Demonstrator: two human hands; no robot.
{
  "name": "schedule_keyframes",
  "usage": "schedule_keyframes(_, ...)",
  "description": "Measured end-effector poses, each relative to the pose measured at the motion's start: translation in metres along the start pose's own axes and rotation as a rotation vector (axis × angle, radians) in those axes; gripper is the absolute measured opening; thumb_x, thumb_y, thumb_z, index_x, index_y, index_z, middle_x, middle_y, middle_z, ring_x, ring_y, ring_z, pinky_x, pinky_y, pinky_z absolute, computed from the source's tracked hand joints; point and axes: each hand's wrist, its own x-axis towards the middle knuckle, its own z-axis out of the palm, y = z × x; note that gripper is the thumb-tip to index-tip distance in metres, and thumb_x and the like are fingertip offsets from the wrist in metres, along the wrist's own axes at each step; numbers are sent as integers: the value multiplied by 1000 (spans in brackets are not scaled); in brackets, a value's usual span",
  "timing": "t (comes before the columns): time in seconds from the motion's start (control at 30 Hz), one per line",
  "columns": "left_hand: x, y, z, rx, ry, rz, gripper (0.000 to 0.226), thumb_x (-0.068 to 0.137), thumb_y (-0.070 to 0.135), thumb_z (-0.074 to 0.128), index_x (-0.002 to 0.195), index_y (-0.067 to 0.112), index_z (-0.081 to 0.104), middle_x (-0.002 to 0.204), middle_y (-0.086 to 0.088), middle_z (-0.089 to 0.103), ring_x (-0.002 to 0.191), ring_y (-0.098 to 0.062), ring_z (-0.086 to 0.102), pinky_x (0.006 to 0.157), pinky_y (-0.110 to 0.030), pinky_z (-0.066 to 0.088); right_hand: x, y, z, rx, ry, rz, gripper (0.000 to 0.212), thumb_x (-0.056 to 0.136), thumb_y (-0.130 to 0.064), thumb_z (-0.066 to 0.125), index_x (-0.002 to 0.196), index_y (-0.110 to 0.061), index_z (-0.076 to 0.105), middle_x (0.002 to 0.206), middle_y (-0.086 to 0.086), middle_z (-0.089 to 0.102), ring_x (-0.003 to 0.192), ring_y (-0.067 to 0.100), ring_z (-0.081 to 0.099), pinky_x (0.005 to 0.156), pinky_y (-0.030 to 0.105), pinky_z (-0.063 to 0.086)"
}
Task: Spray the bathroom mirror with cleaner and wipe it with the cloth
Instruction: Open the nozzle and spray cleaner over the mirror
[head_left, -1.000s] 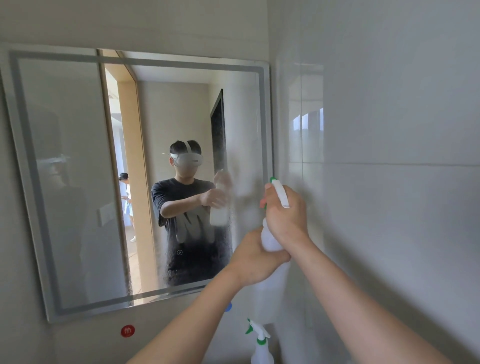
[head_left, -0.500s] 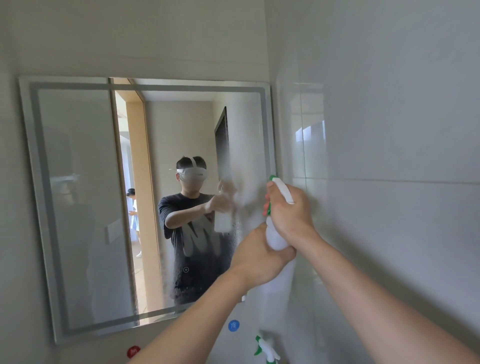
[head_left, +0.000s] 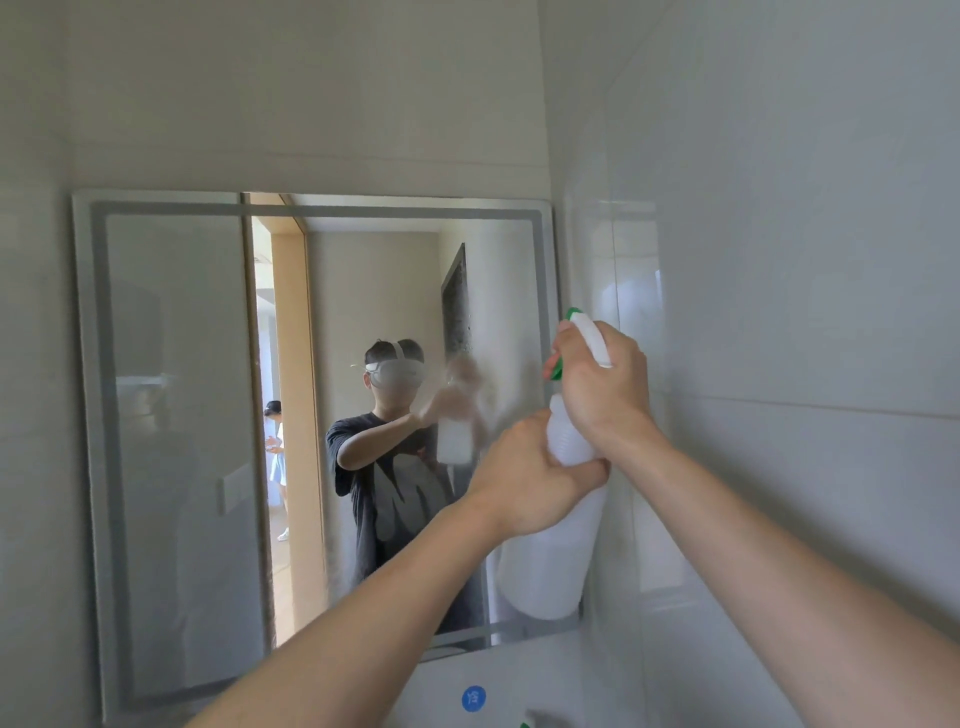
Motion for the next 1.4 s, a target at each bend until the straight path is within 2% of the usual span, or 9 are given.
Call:
schedule_keyframes(0.17, 11, 3, 0, 3, 20, -5, 39, 65, 51, 68, 96, 28, 67, 89, 5, 76, 85, -18, 74, 80, -51, 61, 12, -9, 1, -43, -88, 14, 54, 86, -44, 44, 78, 8, 56, 72, 23, 64, 69, 40, 58, 71, 49, 56)
schedule_keyframes(0.33, 17, 1, 0, -1, 10, -15, 44, 64, 53, 68, 99, 27, 67, 91, 5, 76, 86, -18, 74, 82, -51, 60, 18, -5, 5, -15, -96, 93, 49, 94, -39, 52, 77, 7, 52, 62, 10, 53, 57, 28, 52, 67, 55, 58)
schedule_keyframes(0.5, 28, 6, -10, -33, -1, 5, 43, 64, 50, 70, 100, 25, 67, 91, 3, 77, 87, -19, 75, 82, -53, 60, 25, -17, 5, -50, -74, 0, 52, 85, -43, 45, 80, 6, 63, 81, 21, 71, 81, 37, 65, 73, 44, 55)
schedule_keyframes(0.63, 38, 16, -21, -43, 34, 43, 39, 65, 49, 70, 94, 24, 69, 90, 2, 77, 87, -21, 75, 84, -53, 60, 38, -36, 8, -20, -103, -55, 55, 81, -44, 44, 83, 10, 57, 86, 27, 68, 67, 30, 54, 73, 48, 55)
schedule_keyframes(0.7, 44, 19, -28, -47, 56, 50, 40, 64, 50, 70, 94, 23, 70, 90, 3, 78, 88, -20, 75, 85, -52, 60, 44, -43, 11, -19, -112, -81, 54, 84, -43, 46, 83, 9, 57, 86, 27, 68, 73, 38, 58, 75, 50, 55)
schedule_keyframes(0.83, 49, 22, -41, -38, 105, 61, 43, 62, 52, 68, 95, 24, 69, 89, 7, 78, 87, -17, 75, 84, -49, 61, 53, -54, 19, 15, -153, -91, 47, 98, -32, 51, 81, 12, 54, 71, 28, 63, 62, 35, 62, 72, 52, 56)
schedule_keyframes(1.0, 44, 16, -50, -29, 146, 86, 34, 67, 47, 69, 92, 23, 70, 86, 4, 77, 84, -19, 75, 81, -52, 60, 53, -52, 34, 21, -179, -97, 48, 99, -33, 54, 72, 7, 53, 52, 7, 53, 53, 29, 54, 65, 55, 55)
schedule_keyframes(1.2, 38, 5, -68, -10, 157, 62, 39, 65, 50, 70, 95, 25, 68, 90, 6, 77, 87, -17, 75, 83, -53, 60, 42, -54, 53, 89, -136, -107, 45, 89, -40, 51, 85, 4, 61, 83, 22, 69, 82, 38, 65, 75, 47, 54)
schedule_keyframes(1.4, 28, -5, -78, 28, 171, 82, 30, 78, 49, 72, 102, 31, 69, 95, 9, 77, 93, -13, 74, 85, -52, 60, 30, -52, 68, 185, -309, 6, 40, 93, -36, 59, 93, 4, 63, 95, 19, 70, 65, 14, 59, 68, 31, 49)
